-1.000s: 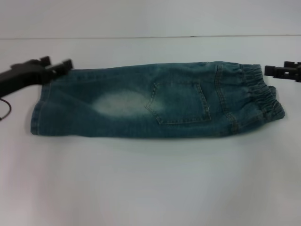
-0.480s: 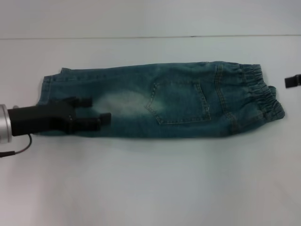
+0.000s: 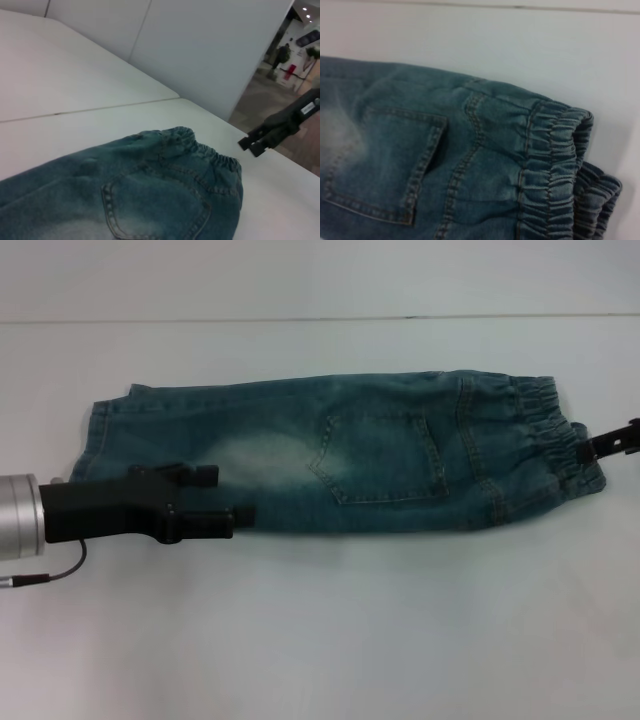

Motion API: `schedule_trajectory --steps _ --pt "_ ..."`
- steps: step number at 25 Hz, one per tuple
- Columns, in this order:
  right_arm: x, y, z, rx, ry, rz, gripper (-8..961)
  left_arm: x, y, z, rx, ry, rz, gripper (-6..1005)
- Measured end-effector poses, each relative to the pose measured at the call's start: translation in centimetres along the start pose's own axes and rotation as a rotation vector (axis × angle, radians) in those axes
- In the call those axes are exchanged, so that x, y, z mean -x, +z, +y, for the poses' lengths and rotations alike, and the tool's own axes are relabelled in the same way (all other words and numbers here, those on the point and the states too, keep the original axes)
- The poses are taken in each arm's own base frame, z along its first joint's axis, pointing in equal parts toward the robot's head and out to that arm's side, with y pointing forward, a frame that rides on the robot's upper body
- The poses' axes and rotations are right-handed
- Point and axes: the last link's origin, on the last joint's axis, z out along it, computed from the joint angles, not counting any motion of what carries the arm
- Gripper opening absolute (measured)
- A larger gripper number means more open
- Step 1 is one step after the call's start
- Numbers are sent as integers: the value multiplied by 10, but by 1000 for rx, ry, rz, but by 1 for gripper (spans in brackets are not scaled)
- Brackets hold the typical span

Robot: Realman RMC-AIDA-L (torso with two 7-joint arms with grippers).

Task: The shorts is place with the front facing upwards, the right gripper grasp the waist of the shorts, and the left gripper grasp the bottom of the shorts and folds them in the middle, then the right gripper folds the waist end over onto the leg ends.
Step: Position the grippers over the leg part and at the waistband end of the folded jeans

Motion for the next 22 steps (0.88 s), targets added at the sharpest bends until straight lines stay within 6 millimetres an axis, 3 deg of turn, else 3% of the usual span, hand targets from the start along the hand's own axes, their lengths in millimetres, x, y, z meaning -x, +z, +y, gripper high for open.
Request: schedule_trajectory --steps 11,22 --pt "-3 33 4 -49 -46 10 900 6 6 4 18 -23 -33 947" --pt "-7 47 10 -36 -90 -1 901 10 8 6 22 -35 -40 944"
